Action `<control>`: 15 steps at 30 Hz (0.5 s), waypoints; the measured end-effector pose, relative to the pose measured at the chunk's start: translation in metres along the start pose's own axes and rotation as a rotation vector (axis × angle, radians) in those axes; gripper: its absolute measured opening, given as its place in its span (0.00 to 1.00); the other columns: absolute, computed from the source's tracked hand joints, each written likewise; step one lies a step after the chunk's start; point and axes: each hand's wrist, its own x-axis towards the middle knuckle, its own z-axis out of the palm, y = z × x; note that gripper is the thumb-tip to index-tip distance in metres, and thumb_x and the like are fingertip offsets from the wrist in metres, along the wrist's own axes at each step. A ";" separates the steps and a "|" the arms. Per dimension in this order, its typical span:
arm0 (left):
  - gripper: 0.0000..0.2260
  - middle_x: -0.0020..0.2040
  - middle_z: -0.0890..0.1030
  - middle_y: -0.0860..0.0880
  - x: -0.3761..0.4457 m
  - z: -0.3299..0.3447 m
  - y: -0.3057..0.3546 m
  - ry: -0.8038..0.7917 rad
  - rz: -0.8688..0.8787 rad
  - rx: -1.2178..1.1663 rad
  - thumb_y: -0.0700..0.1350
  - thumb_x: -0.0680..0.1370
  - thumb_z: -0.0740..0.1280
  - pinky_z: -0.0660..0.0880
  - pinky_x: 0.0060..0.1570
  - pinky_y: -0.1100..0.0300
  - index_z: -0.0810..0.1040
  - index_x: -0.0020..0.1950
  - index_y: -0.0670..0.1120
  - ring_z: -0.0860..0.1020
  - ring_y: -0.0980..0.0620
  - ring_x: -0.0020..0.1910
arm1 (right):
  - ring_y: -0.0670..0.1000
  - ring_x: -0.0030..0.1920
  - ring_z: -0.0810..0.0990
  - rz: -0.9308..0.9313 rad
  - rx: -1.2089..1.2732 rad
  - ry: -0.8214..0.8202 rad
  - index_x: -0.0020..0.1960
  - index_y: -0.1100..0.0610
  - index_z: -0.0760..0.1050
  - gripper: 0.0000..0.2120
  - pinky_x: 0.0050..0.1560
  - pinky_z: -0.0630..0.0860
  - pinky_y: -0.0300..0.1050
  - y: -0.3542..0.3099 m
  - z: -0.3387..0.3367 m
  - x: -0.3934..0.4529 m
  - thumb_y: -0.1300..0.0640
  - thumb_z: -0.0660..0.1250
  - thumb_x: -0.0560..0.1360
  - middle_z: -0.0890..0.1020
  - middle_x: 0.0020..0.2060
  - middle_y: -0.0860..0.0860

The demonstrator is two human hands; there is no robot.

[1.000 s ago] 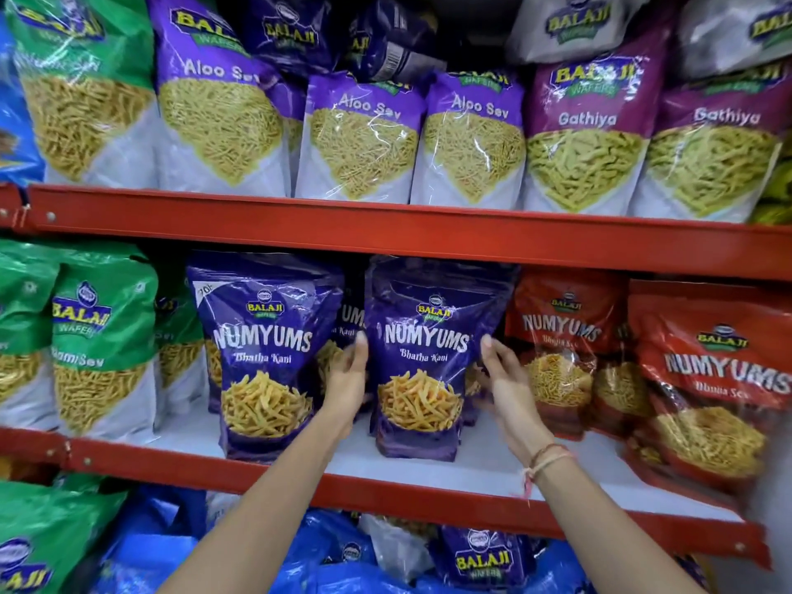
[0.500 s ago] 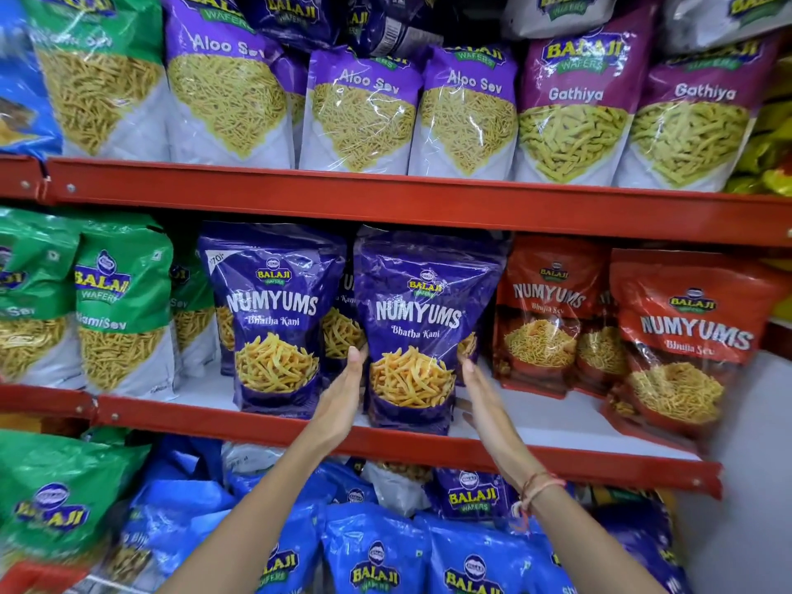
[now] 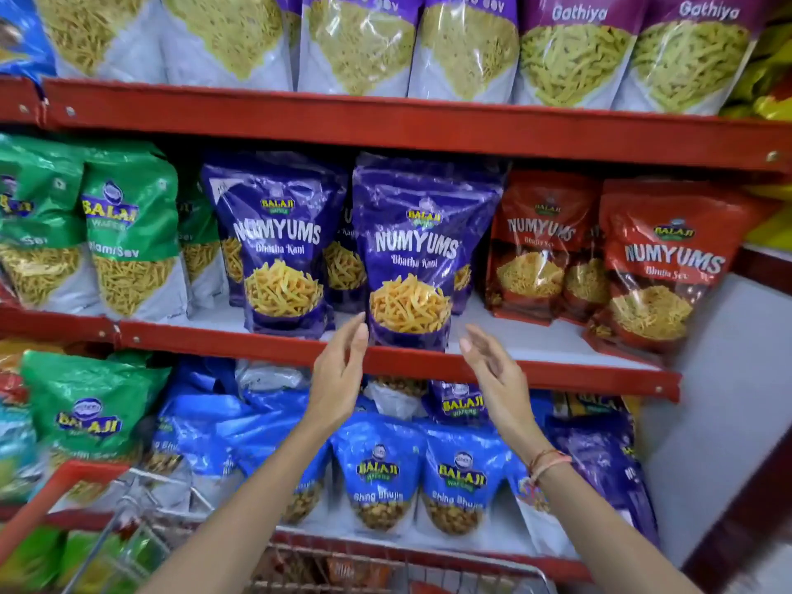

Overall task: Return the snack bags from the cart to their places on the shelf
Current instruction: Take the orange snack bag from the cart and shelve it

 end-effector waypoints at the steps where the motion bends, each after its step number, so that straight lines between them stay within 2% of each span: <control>1: 0.20 0.66 0.76 0.52 -0.010 0.001 -0.008 0.006 0.009 -0.009 0.58 0.79 0.53 0.68 0.67 0.55 0.69 0.68 0.53 0.72 0.57 0.66 | 0.34 0.52 0.79 0.007 0.002 0.032 0.62 0.52 0.76 0.15 0.53 0.72 0.26 0.007 -0.003 -0.011 0.53 0.66 0.77 0.81 0.56 0.45; 4: 0.15 0.59 0.81 0.52 -0.042 0.010 -0.031 -0.030 0.001 0.017 0.54 0.79 0.57 0.72 0.60 0.60 0.74 0.63 0.52 0.77 0.59 0.59 | 0.42 0.52 0.82 0.083 -0.009 0.047 0.58 0.55 0.78 0.14 0.54 0.75 0.31 0.033 -0.015 -0.046 0.56 0.71 0.74 0.84 0.53 0.50; 7: 0.15 0.57 0.82 0.51 -0.075 0.020 -0.056 -0.110 -0.086 0.027 0.54 0.78 0.62 0.73 0.59 0.61 0.75 0.62 0.50 0.78 0.60 0.56 | 0.48 0.53 0.82 0.223 -0.096 0.018 0.56 0.58 0.78 0.15 0.53 0.76 0.33 0.065 -0.029 -0.081 0.56 0.74 0.71 0.84 0.53 0.53; 9: 0.17 0.56 0.82 0.51 -0.100 0.028 -0.073 -0.210 -0.155 0.028 0.55 0.76 0.63 0.74 0.59 0.60 0.74 0.62 0.49 0.78 0.58 0.56 | 0.50 0.54 0.81 0.308 -0.180 -0.010 0.54 0.56 0.79 0.20 0.57 0.76 0.38 0.087 -0.040 -0.108 0.50 0.77 0.66 0.83 0.52 0.52; 11: 0.19 0.56 0.82 0.49 -0.125 0.037 -0.090 -0.294 -0.222 0.033 0.54 0.75 0.66 0.73 0.57 0.66 0.74 0.63 0.47 0.79 0.56 0.56 | 0.49 0.55 0.81 0.397 -0.299 -0.063 0.56 0.55 0.78 0.27 0.61 0.74 0.43 0.113 -0.053 -0.136 0.44 0.78 0.61 0.83 0.52 0.50; 13: 0.21 0.57 0.81 0.47 -0.150 0.046 -0.109 -0.372 -0.318 0.066 0.50 0.74 0.69 0.72 0.53 0.72 0.73 0.63 0.44 0.79 0.54 0.56 | 0.49 0.56 0.80 0.486 -0.443 -0.124 0.58 0.58 0.78 0.30 0.60 0.73 0.42 0.134 -0.065 -0.163 0.48 0.79 0.60 0.82 0.53 0.51; 15: 0.24 0.57 0.81 0.46 -0.173 0.056 -0.130 -0.443 -0.411 0.095 0.48 0.71 0.73 0.75 0.57 0.66 0.72 0.64 0.43 0.78 0.51 0.57 | 0.49 0.54 0.80 0.555 -0.558 -0.182 0.59 0.61 0.78 0.29 0.58 0.73 0.41 0.155 -0.074 -0.188 0.54 0.80 0.61 0.82 0.52 0.52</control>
